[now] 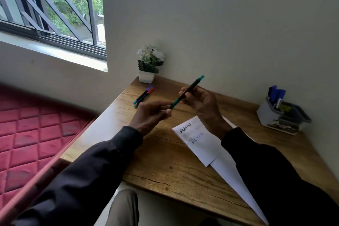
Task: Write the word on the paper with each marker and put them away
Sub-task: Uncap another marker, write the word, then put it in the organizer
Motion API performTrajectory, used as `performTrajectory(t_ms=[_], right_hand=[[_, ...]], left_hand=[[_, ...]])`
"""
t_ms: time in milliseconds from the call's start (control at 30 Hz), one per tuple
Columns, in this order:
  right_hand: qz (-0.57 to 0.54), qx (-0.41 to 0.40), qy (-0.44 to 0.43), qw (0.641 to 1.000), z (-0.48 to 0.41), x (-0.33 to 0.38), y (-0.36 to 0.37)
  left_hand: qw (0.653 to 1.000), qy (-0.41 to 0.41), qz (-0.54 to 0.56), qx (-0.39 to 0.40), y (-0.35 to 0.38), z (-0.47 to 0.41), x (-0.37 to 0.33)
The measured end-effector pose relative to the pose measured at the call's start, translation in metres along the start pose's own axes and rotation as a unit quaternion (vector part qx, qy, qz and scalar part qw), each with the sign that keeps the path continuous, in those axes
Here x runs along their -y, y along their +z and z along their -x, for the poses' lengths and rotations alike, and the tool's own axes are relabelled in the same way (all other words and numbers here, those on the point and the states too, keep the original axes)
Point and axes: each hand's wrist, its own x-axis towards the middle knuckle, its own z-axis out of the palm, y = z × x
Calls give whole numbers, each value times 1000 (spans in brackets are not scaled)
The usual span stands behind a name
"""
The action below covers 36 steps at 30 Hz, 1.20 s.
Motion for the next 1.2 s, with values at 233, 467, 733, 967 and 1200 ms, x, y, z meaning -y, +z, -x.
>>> performTrajectory(t_ms=[233,467,733,967,1200], right_hand=[[-58,-1,55,997,39,18,-23],[-6,43,101,994,44,38,-41],[-11,-141,-24,990,57,90,-129],[123,-120,24,985,69,2,-122],[211,-124,-12,969,83,-39,-124]], left_hand=[[990,92,-102,13,34,-11,-17],[969,141,-193,67,41,-19,-31],[990,21,-124,-61,-55,-28,-32],[984,26,-153,83,8,-50,-10],[970,25,-190,148,45,-80,27]])
